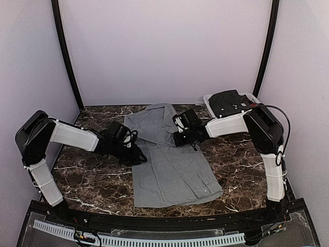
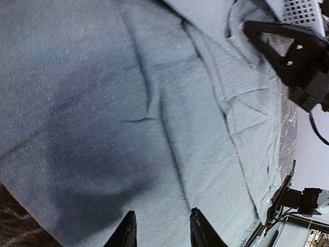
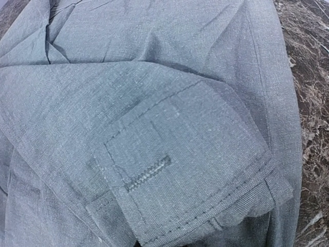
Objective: Fold and stack the long sleeve shirts
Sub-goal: Move the 1/3-folded shirt to the center of the board.
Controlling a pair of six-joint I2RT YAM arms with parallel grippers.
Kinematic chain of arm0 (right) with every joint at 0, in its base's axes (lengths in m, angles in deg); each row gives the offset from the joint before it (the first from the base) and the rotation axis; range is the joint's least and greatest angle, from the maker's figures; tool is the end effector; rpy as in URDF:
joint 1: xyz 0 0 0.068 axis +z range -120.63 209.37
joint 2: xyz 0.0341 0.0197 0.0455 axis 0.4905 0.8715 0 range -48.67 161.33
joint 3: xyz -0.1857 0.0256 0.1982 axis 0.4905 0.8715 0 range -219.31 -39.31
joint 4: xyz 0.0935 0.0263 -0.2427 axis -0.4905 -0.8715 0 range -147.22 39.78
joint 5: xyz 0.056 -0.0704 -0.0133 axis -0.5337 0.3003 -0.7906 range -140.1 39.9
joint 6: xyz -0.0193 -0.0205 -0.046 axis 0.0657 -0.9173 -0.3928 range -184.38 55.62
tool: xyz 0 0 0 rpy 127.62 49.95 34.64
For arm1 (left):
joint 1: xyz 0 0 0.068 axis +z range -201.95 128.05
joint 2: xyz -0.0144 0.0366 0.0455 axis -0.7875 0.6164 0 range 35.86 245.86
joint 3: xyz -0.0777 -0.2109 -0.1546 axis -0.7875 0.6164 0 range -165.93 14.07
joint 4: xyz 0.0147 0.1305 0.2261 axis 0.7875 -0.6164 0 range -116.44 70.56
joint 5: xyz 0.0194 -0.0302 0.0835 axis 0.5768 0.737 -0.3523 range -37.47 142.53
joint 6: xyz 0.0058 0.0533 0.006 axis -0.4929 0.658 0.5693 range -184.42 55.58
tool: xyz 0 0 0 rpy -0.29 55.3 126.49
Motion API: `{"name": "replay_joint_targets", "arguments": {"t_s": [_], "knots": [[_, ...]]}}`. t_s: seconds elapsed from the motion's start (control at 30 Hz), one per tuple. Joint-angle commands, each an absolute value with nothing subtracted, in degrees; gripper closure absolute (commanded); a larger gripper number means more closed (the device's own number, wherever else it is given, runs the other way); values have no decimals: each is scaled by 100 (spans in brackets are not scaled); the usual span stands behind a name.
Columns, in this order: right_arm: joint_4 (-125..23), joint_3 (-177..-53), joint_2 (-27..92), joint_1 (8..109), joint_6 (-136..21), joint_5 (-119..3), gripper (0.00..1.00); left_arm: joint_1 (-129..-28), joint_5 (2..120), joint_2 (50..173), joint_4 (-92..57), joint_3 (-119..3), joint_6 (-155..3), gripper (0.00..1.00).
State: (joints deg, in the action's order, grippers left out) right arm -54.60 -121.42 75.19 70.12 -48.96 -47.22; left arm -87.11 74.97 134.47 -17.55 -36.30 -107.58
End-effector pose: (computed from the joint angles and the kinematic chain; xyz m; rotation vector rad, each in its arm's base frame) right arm 0.3540 0.3026 0.1354 -0.5055 2.3598 0.4040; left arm 0.2712 -0.2075 0.1543 0.0248 2.5972 -1.0527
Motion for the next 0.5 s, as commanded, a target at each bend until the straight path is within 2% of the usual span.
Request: {"name": "replay_joint_targets", "arguments": {"t_s": [0.0,0.47], "knots": [[-5521,-12329,7793,6921,-4584,-4608,100,-8671,7301,13903,-1812,-3857,-10759,66],[-5222,-12178,7483,6807,-3697,-5187,100,-7513,6991,14070,-3022,-4235,-10230,69]]}}
